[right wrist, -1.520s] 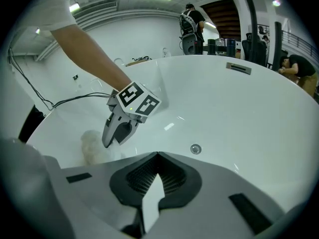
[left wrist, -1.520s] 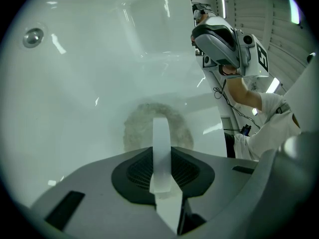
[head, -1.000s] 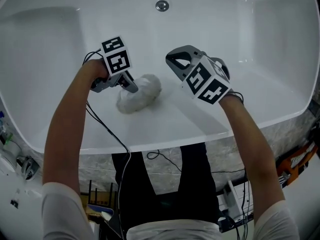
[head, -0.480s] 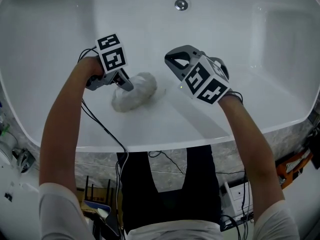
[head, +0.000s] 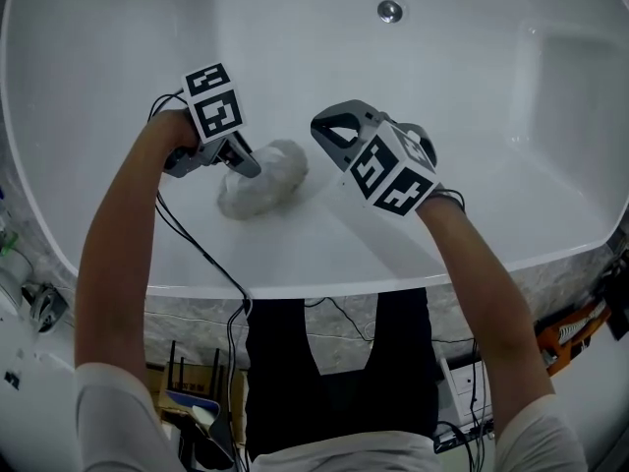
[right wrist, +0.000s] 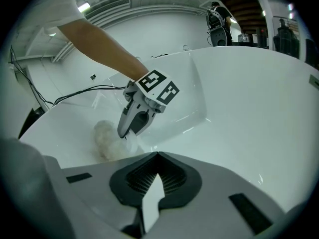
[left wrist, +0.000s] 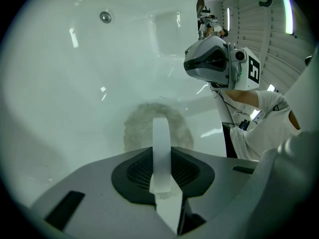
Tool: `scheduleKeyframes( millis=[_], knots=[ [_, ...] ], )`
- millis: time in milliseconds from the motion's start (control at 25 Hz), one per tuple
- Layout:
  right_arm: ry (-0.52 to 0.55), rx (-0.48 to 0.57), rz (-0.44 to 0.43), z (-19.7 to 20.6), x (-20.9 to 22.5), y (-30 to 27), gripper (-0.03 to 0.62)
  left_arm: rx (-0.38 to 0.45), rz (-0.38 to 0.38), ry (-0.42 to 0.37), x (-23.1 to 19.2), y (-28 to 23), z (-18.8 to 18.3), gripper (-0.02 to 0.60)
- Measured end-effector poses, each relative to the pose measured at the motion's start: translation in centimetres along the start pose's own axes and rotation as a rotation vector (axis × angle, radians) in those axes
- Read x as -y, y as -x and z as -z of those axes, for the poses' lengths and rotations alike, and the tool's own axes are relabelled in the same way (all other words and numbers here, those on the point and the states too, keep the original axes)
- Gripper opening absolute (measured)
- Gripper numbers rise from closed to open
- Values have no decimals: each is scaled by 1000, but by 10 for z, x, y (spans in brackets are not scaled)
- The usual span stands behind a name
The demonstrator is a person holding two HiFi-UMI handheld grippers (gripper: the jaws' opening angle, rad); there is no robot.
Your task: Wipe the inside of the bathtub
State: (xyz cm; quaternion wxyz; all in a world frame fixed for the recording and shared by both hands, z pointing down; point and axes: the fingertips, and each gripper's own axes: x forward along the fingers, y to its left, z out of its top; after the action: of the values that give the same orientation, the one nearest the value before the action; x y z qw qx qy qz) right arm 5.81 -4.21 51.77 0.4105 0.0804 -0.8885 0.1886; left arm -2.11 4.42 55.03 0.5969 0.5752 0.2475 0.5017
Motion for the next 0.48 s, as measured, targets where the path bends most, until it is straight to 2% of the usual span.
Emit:
scheduleKeyframes(
  millis=[320, 480],
  knots=[
    [12, 5, -48, 2, -15, -5, 20, 49, 5, 24, 5, 4, -3, 86],
    [22, 4, -59, 6, -19, -8, 20, 42, 4, 22, 5, 4, -2, 86]
  ],
)
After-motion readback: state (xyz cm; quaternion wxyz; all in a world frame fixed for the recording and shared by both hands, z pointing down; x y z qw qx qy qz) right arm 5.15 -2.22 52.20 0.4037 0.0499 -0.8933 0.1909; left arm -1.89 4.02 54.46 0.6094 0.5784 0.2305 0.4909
